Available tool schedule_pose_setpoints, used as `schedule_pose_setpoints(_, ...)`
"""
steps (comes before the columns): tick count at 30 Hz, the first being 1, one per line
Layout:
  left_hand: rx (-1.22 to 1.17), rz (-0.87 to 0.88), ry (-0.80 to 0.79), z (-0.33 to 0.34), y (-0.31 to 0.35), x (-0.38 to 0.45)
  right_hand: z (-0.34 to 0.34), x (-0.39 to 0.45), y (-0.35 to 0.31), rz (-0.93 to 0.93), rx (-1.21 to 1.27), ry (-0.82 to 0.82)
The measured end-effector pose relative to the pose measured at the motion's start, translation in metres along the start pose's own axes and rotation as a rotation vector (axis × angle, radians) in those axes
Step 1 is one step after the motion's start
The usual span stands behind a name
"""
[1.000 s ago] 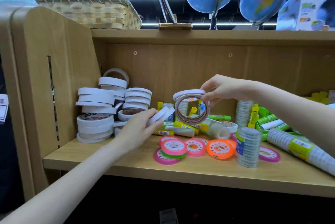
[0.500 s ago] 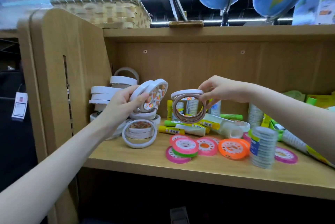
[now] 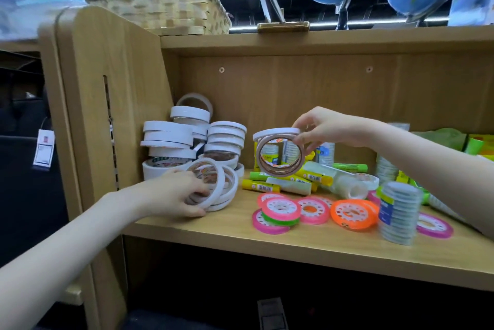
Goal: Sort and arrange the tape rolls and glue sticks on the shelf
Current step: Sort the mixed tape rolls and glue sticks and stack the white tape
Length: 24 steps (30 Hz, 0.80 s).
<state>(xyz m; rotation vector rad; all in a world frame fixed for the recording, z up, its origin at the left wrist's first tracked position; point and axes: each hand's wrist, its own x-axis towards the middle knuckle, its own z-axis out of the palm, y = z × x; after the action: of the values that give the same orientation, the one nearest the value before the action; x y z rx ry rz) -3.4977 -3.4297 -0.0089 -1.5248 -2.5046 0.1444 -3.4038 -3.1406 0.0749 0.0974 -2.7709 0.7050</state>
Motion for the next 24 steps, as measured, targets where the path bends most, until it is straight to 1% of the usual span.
schedule_pose_setpoints(2,0.117,-0.018,0.083,0.003,0.001,0.004,0.001,0.002,-0.001,-0.002,0.017,0.003)
schedule_pose_setpoints(4,0.131,-0.035,0.193,0.001,0.001,0.011,0.0,0.003,-0.001,-0.009,0.032,0.002)
schedule_pose_setpoints(6,0.079,-0.047,0.314,-0.003,-0.001,0.019,-0.001,0.006,-0.002,-0.008,0.044,0.008)
schedule_pose_setpoints(7,0.007,-0.052,0.342,-0.005,-0.004,0.024,-0.002,0.008,-0.004,-0.006,0.048,0.019)
schedule_pose_setpoints(9,-0.156,-0.082,0.3,-0.006,-0.009,0.03,-0.003,0.014,-0.008,-0.009,0.033,0.084)
schedule_pose_setpoints(12,-0.283,-0.106,0.174,-0.005,-0.015,0.032,-0.002,0.028,-0.018,-0.06,-0.048,0.281)
schedule_pose_setpoints(13,-0.252,-0.109,0.164,-0.004,-0.016,0.033,-0.001,0.036,-0.023,-0.1,-0.11,0.357)
schedule_pose_setpoints(16,0.149,-0.07,0.216,0.002,-0.016,0.037,0.009,0.064,-0.037,-0.208,-0.263,0.552)
schedule_pose_setpoints(17,0.2,-0.055,0.258,0.005,-0.017,0.039,0.014,0.074,-0.042,-0.233,-0.275,0.593)
schedule_pose_setpoints(19,0.116,-0.053,0.355,0.012,-0.019,0.039,0.025,0.092,-0.05,-0.264,-0.281,0.637)
schedule_pose_setpoints(20,0.056,-0.059,0.394,0.014,-0.02,0.038,0.032,0.101,-0.051,-0.268,-0.292,0.611)
schedule_pose_setpoints(21,0.034,-0.057,0.42,0.015,-0.021,0.038,0.038,0.11,-0.051,-0.261,-0.317,0.535)
schedule_pose_setpoints(24,0.023,-0.049,0.444,0.018,-0.025,0.041,0.055,0.126,-0.049,-0.137,-0.417,0.138)
